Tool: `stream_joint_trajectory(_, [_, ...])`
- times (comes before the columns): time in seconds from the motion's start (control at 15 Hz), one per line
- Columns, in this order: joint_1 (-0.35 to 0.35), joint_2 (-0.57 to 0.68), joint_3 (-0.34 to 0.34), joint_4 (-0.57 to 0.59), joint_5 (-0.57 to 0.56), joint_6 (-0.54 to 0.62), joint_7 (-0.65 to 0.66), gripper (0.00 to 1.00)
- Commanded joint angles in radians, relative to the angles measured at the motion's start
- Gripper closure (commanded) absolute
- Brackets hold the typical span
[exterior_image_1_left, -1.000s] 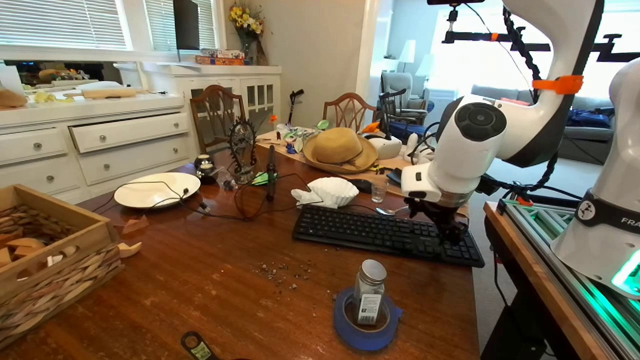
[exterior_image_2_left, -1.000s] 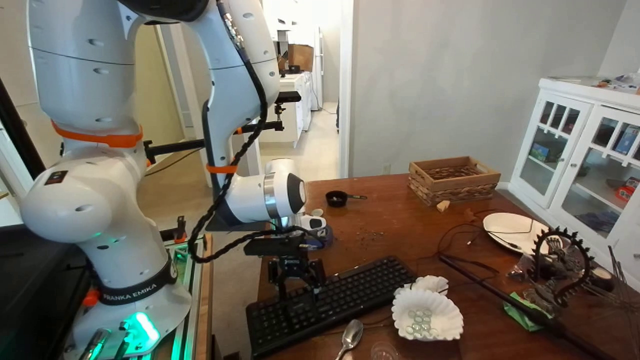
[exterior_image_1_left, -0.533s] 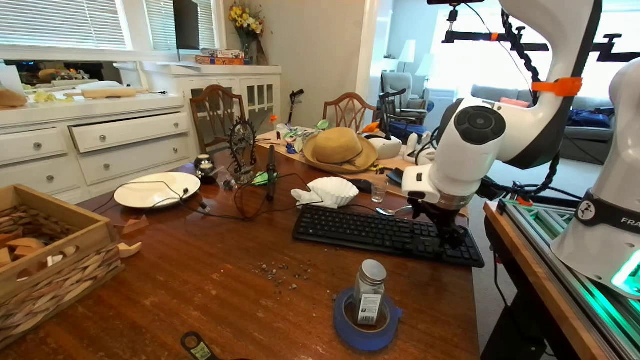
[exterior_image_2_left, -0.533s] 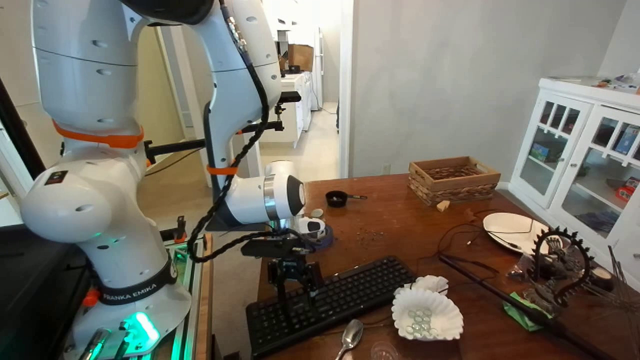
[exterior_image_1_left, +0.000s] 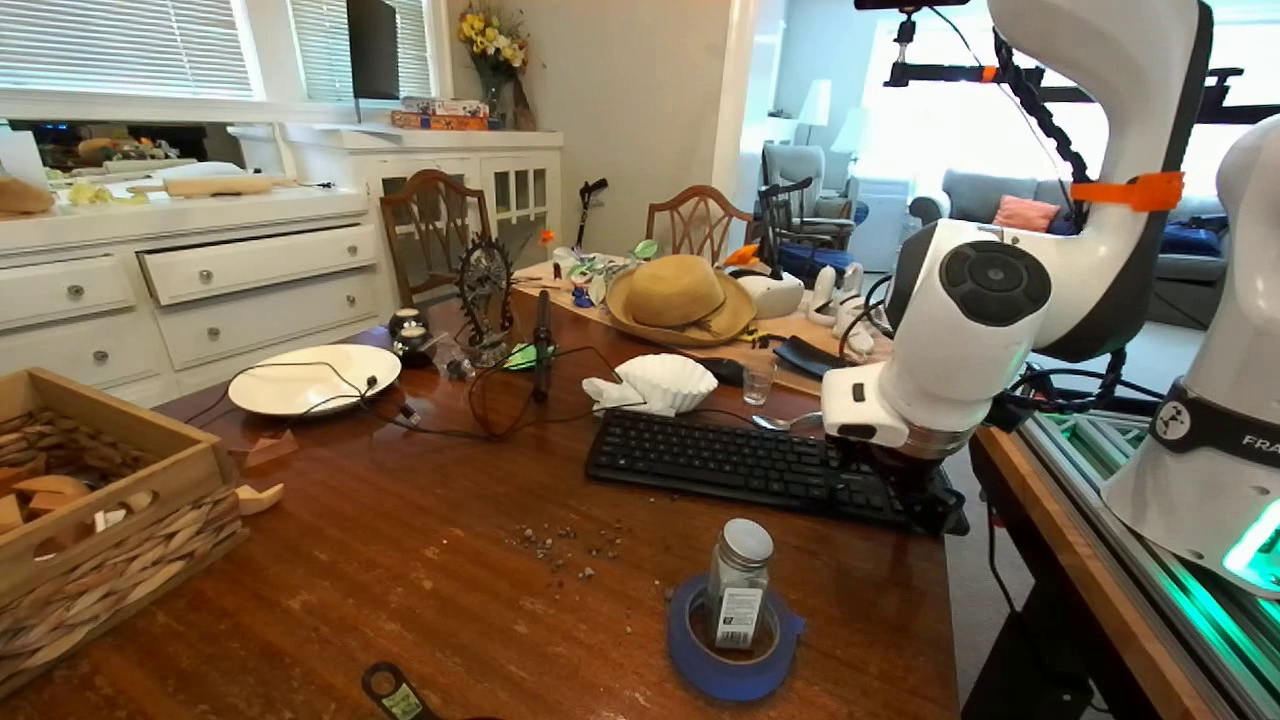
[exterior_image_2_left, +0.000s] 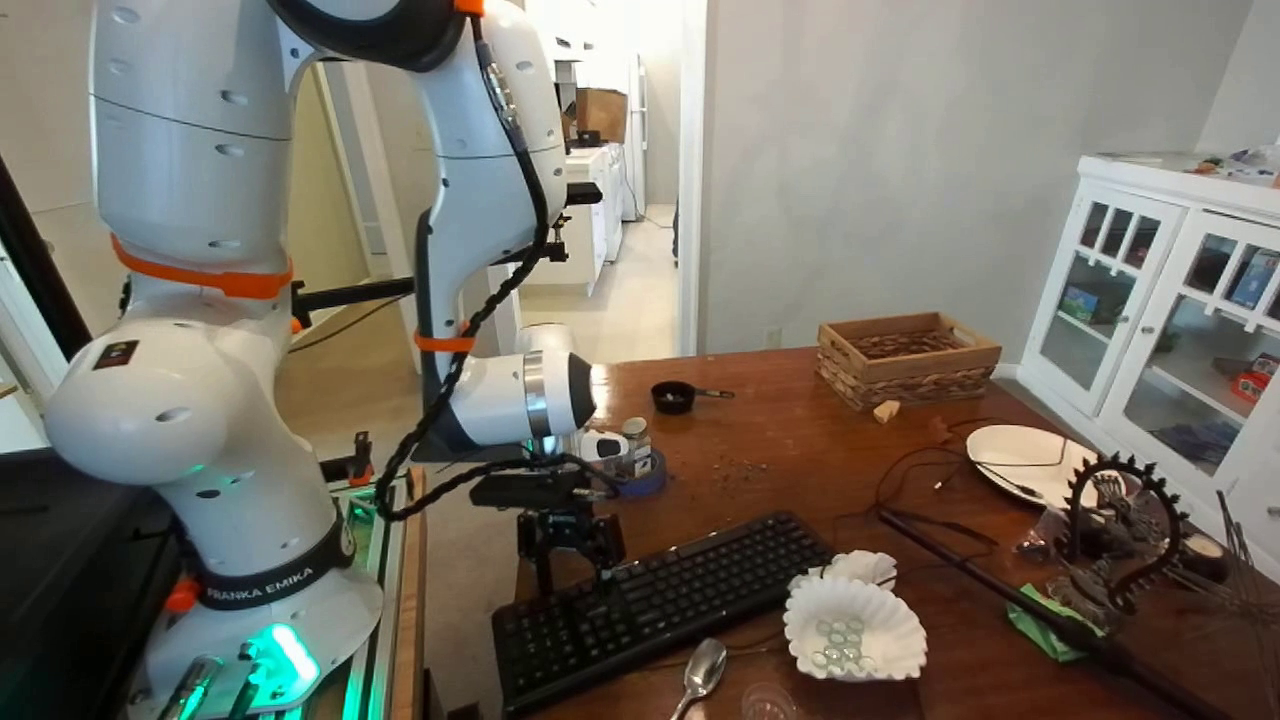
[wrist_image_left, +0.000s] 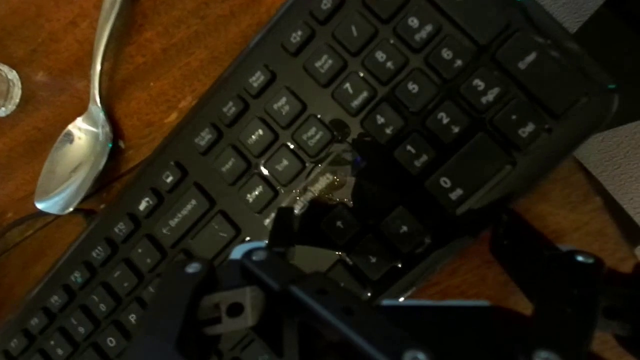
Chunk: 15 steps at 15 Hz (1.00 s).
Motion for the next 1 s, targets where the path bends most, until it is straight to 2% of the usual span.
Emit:
stream_joint_trajectory(0.0, [-0.010,0.042,0.021,0.000,-0.015,0.050,-0.023,0.00])
stream_joint_trajectory(0.07, [-0.031,0.060,0.027,0.000,-0.002,0.101,-0.077,0.00])
stream_joint_trajectory(0.2, [-0.019,0.064,0.031,0.000,0.005,0.083,-0.074,0.00])
stream_joint_trajectory(0.47, [0.018,0.025,0.015,0.002,-0.012,-0.025,0.064,0.00])
stream_joint_trajectory(0.93, [0.001,0.016,-0.059,0.018,-0.034,-0.189,0.324,0.00])
